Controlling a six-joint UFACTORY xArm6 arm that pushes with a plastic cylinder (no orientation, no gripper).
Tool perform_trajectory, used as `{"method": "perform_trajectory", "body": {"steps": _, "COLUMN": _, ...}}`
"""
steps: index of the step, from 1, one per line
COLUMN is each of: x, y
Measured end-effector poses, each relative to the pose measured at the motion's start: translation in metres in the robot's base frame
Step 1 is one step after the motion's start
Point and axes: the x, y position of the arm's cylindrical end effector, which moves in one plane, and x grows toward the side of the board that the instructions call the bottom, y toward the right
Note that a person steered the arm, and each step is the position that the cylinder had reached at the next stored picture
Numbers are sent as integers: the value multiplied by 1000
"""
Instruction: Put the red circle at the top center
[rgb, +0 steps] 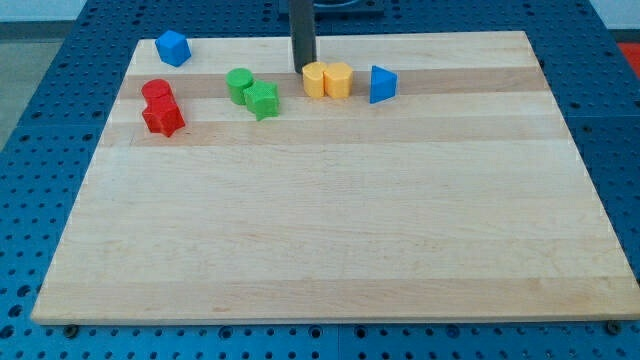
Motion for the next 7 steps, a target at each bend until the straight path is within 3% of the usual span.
{"method": "perform_trajectory", "body": {"steps": 1, "x": -1, "y": 0}}
{"method": "perform_trajectory", "body": {"steps": 2, "x": -40, "y": -43}}
{"method": "perform_trajectory", "body": {"steps": 5, "x": -14, "y": -122}}
{"method": "perform_trajectory", "body": {"steps": 7, "x": -2, "y": -231}}
